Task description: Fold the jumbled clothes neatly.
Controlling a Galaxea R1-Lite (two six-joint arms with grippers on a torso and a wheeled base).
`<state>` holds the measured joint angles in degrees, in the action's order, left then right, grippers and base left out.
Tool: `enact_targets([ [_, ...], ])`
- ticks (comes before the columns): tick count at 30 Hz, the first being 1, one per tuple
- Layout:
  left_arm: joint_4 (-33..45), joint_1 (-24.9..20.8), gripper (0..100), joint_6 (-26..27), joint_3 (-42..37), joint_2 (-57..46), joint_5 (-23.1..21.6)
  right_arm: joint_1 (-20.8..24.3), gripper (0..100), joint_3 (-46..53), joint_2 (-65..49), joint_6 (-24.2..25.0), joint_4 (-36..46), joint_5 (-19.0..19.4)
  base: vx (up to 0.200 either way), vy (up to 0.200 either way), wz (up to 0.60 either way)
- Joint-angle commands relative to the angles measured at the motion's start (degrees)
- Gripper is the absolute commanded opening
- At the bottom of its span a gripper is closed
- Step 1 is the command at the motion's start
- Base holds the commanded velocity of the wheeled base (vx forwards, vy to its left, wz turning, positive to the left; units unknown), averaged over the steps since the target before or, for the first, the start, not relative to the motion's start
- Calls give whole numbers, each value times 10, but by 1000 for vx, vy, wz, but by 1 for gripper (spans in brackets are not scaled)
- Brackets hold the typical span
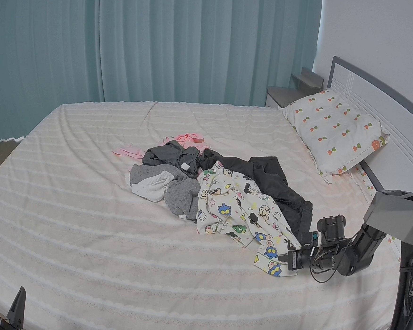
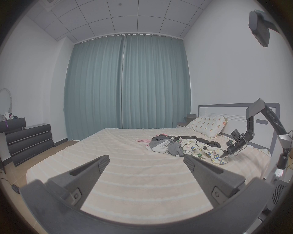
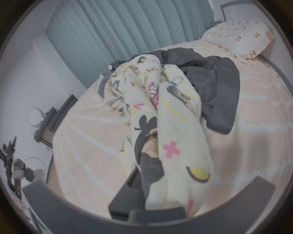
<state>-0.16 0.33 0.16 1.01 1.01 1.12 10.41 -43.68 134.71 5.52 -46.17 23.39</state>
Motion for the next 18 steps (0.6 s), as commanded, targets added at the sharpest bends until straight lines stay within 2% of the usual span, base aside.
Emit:
enact_targets([
  [1,0,0,100,0,-10,-3,0,-3,0,61,-88,27,-21,39,0,0,0],
  [5,0,0,100,3,-10,-4,0,-2,0,88,-113,44,-40,55,0,0,0],
  [7,0,0,100,1,-10,-3,0,0,0,120,-141,59,-67,81,0,0,0],
  [12,-2,0,100,5,-10,-3,-2,5,0,166,-199,90,-115,110,0,0,0],
  [18,-4,-1,100,29,-10,1,-8,36,0,207,-294,152,-168,112,0,0,0],
])
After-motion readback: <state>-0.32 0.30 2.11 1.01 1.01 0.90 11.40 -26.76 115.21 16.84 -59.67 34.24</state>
